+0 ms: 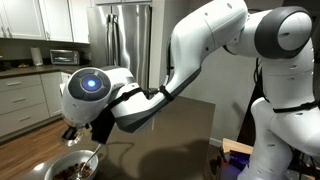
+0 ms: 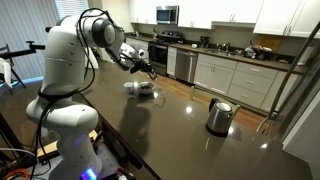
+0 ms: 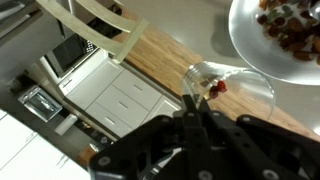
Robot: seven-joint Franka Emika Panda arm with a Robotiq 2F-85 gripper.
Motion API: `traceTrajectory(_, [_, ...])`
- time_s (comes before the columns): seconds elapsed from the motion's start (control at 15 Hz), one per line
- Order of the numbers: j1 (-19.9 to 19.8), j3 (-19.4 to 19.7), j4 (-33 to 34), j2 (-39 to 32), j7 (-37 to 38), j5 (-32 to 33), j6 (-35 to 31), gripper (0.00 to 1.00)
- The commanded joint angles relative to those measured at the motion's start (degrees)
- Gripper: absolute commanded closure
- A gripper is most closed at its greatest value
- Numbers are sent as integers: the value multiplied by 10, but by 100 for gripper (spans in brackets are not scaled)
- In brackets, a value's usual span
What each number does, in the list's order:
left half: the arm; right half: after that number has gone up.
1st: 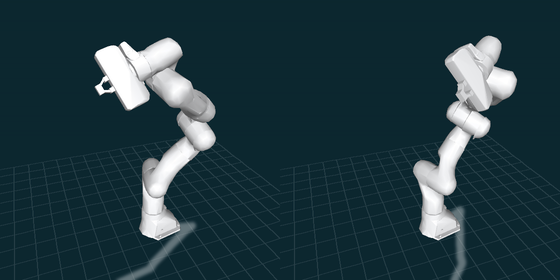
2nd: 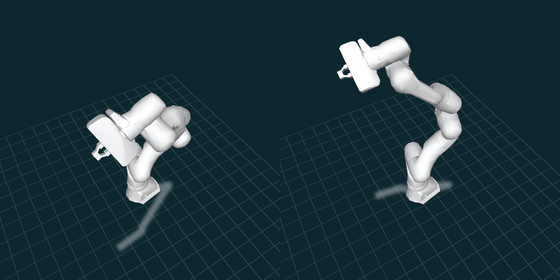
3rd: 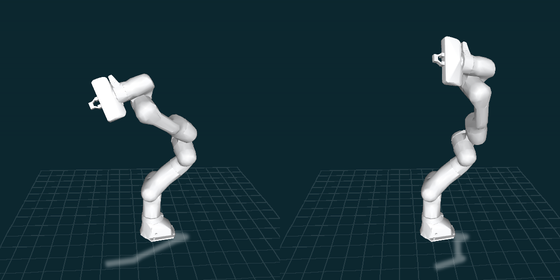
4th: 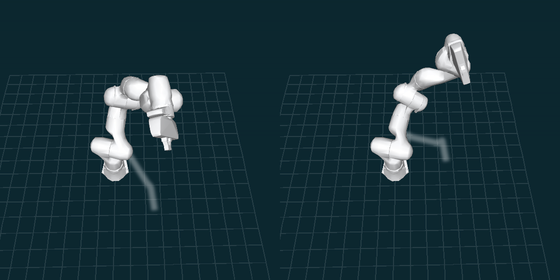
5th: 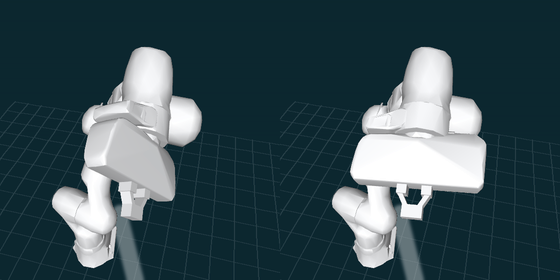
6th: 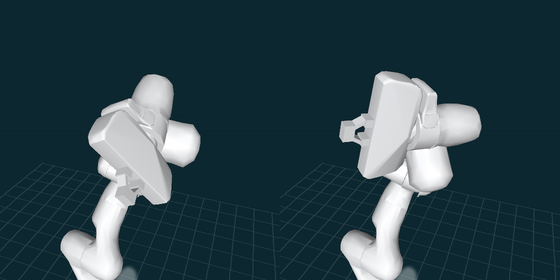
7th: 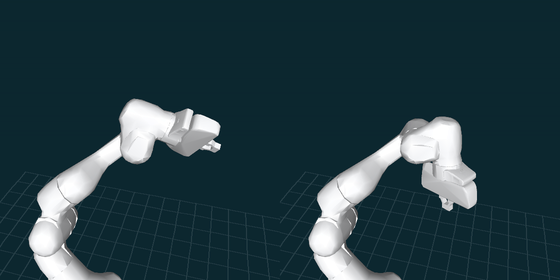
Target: Pour the contents in the cup into the bowl
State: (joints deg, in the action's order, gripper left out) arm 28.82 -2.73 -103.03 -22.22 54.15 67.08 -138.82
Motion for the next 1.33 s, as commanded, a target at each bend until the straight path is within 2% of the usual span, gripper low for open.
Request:
traceTrajectory(0.0, [9,-26,-6,1,83,113,58,98])
traceTrajectory(0.33, [-3,-81,-37,6,108,132,100,98])
traceTrajectory(0.47, [1,-88,-51,11,138,155,117,98])
traceTrajectory(0.67, [3,-93,-71,9,207,235,168,98])
traceTrajectory(0.8, [-2,-102,-83,7,238,266,204,98])
traceTrajectory(1.13, [-11,-122,-104,5,276,298,262,98])
traceTrajectory(1.27, [-17,-132,-105,5,272,297,264,98])
